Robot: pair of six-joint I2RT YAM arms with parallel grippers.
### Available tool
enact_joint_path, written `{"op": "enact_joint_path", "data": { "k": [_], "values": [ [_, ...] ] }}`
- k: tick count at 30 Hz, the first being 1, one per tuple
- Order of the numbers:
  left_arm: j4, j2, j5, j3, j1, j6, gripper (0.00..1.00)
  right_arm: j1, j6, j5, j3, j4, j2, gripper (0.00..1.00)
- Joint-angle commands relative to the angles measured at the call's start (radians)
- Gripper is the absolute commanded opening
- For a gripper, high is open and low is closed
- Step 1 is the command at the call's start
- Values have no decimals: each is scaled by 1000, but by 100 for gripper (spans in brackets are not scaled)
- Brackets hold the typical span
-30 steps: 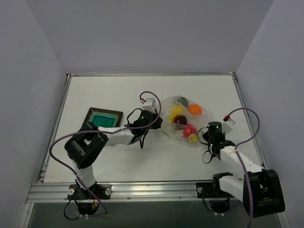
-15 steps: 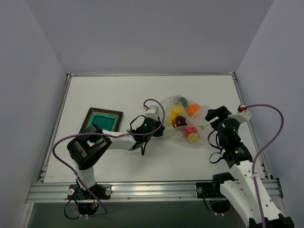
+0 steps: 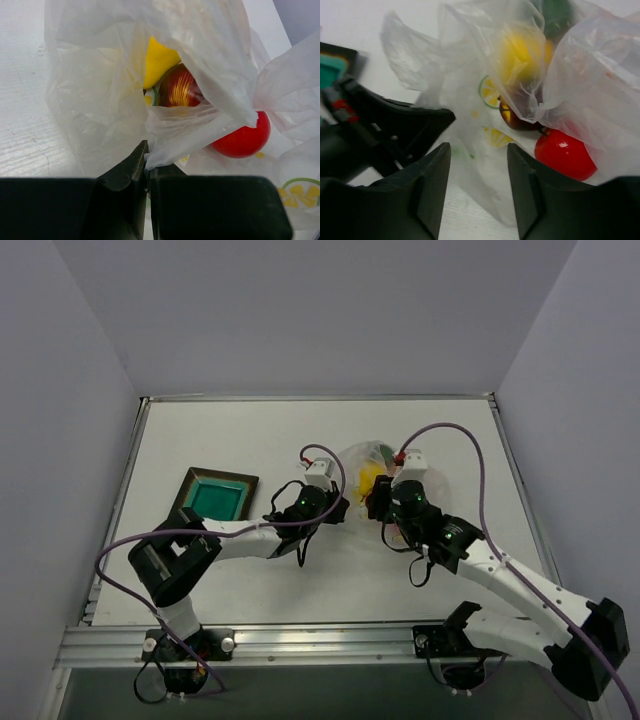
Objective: Take the fake fruits out of the plastic bag
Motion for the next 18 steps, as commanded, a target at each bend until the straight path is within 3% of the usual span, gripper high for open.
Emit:
{"op": "enact_joint_path", "data": {
  "k": [1, 2, 5, 8, 12, 13, 16, 18],
  "values": [
    [17, -58, -13, 30, -6, 20, 2, 2, -54, 138, 55, -45, 87, 47],
    [20, -56, -10, 32, -6, 20, 2, 2, -57, 160, 63, -45, 99, 60],
    [36, -50, -4, 26, -6, 15, 2, -27, -103, 215, 101, -47, 176, 75],
    [42, -46, 2, 27, -6, 15, 2, -65, -135, 206, 142, -48, 288, 80],
    [51, -42, 8, 26, -6, 14, 2, -130, -151, 229, 181, -22, 412, 80],
    [51, -38, 10, 27, -6, 15, 2, -150, -152, 238, 187, -7, 449, 80],
    [60, -32, 22, 26, -6, 12, 2, -210, -164, 270, 221, 53, 509, 65],
    [60, -26, 24, 27, -6, 15, 2, -223, -165, 377, 247, 70, 521, 37]
  ]
}}
